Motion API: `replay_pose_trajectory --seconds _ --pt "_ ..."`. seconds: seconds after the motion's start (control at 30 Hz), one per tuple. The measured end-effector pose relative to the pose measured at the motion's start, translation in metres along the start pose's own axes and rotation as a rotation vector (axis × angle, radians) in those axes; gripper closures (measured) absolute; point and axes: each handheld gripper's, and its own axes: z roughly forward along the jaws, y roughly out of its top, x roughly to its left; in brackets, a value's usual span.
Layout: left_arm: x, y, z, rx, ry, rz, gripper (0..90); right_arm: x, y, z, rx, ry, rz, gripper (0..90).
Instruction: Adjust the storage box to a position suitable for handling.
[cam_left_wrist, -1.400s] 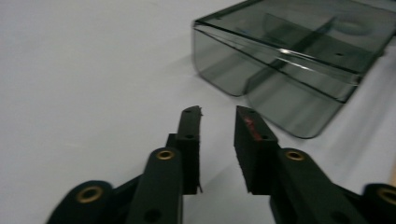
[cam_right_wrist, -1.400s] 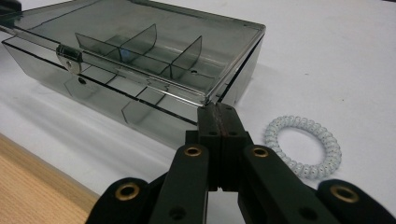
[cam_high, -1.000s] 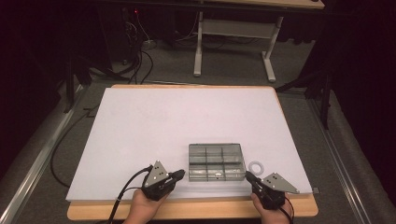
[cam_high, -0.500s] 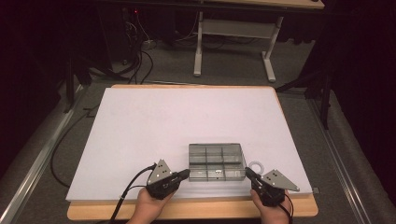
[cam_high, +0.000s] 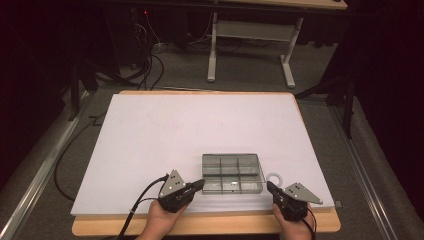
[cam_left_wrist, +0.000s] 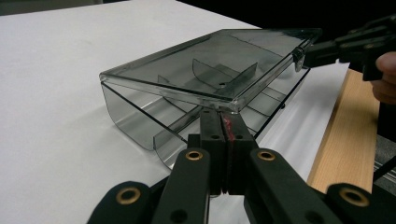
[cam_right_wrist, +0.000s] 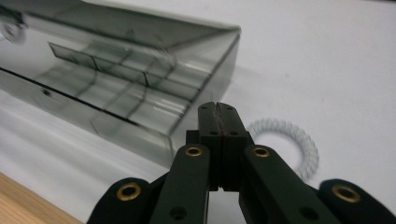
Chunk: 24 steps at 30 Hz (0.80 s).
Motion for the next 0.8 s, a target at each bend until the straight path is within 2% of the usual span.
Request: replay_pose_trajectory --seconds 0.2,0.33,0.4,0.47,0.6,0.8 --pt "0.001 0.004 -0.001 -0.009 0.005 0.004 89.9 -0.002 -0.006 0.005 0.025 0.011 0.014 90.0" --pt "0.002 0.005 -0.002 -0.015 0.008 0.002 90.0 0.007 -0.005 0.008 0.035 0.039 -0.001 90.0" --pt "0.002 0.005 -0.002 -0.012 0.011 0.005 90.0 0.012 -0.004 0.008 0.038 0.030 -0.023 90.0" --pt "0.003 0.005 -0.002 -0.011 0.012 0.005 90.0 0.011 -0.004 0.009 0.041 0.032 -0.025 90.0" --pt "0.005 0.006 -0.001 -0.015 0.016 0.005 90.0 0.006 -0.004 0.007 0.031 0.021 -0.004 90.0" --pt "0.007 0.012 -0.001 -0.031 0.023 0.008 90.0 0.004 -0.002 0.003 0.013 0.016 0.002 90.0"
